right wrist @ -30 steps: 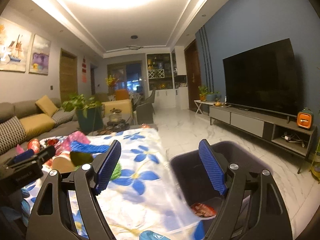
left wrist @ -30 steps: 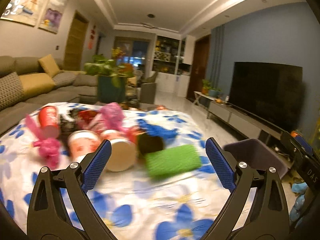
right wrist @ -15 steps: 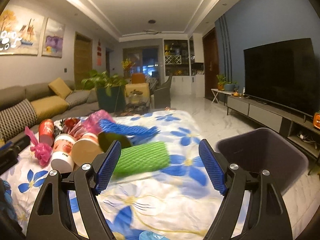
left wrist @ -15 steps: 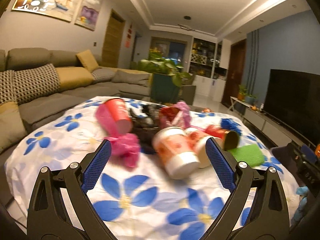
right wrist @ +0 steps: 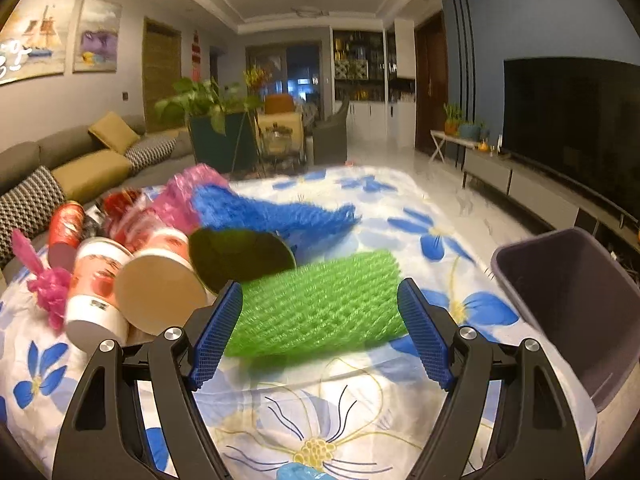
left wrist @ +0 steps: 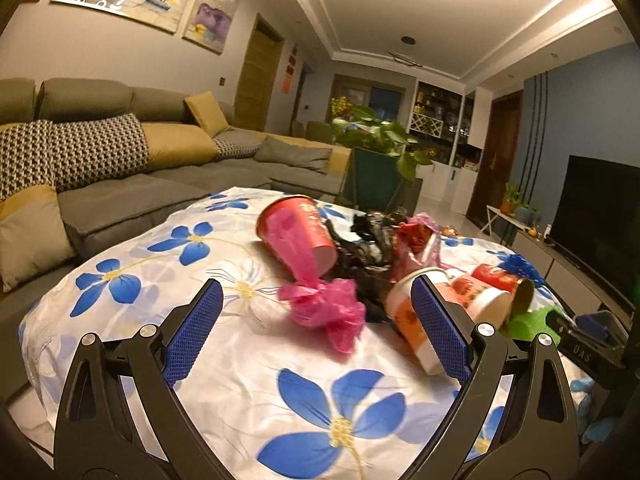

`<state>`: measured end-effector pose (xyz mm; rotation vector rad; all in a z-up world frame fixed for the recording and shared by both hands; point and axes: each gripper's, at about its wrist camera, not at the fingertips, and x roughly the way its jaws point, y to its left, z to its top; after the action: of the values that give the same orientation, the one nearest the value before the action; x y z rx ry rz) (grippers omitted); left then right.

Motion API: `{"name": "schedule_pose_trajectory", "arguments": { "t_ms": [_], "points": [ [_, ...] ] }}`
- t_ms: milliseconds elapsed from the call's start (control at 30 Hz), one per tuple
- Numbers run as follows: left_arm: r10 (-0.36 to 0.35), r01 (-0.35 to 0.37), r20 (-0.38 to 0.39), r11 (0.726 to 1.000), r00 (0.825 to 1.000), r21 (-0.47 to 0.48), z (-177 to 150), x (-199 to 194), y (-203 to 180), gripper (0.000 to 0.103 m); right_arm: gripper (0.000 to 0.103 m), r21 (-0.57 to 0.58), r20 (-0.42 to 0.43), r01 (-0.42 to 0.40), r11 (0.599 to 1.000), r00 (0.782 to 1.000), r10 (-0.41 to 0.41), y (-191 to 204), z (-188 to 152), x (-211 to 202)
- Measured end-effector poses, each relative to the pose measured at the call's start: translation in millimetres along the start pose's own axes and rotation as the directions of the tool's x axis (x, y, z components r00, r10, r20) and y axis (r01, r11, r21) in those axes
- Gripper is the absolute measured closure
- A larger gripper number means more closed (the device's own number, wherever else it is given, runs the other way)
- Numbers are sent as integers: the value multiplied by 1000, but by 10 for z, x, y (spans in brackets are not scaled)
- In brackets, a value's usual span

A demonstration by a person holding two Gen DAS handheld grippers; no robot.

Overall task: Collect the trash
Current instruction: 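Grasp the pink plastic bag with the left tool while the right tool grasps the green foam sleeve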

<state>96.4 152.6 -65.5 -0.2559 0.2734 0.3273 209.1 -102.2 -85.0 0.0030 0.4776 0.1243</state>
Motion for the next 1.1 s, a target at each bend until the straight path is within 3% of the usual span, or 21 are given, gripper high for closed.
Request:
{"name": "schedule_pose_trajectory", "arguments": {
  "t_ms": [200,267,300,367,400,567,633,900,1000,1100],
  "points": [
    [-6,6,-50,1000,999,2,11,216,22,10,48,5,-98,6,1000,995,-5,25,-40,229],
    [-5,6,-78,1000,997,11,19,301,0,10,65,-12,-104,18,1000,994,-19,54,-48,225],
    [-8,10,-104,1000,995,12,22,371,-8,10,67,-22,-104,13,1000,994,-15,72,-53,218],
    [-11,12,-149,1000,989,3,15,489,-6,13,101,-38,-103,5,999,995,-9,93,-59,196],
    [-15,15,-184,1000,983,-1,4,570,-3,16,102,-43,-101,-2,999,995,-2,98,-61,175],
    [-55,44,-311,998,949,-44,-65,828,58,40,103,-46,-34,-30,999,999,28,63,-68,-55],
    [-72,59,-330,997,941,-50,-87,866,56,56,103,-49,-4,-35,998,999,34,43,-70,-168],
    [-110,96,-320,994,941,-58,-143,773,51,71,100,4,-5,-59,998,998,59,-99,-17,-281],
    [-121,108,-295,992,948,-60,-139,635,63,72,56,39,-14,-69,997,998,69,-156,-11,-241],
    [-139,123,-263,990,955,-73,-124,427,79,72,41,54,-15,-57,997,998,58,-178,5,-193]
  ]
}}
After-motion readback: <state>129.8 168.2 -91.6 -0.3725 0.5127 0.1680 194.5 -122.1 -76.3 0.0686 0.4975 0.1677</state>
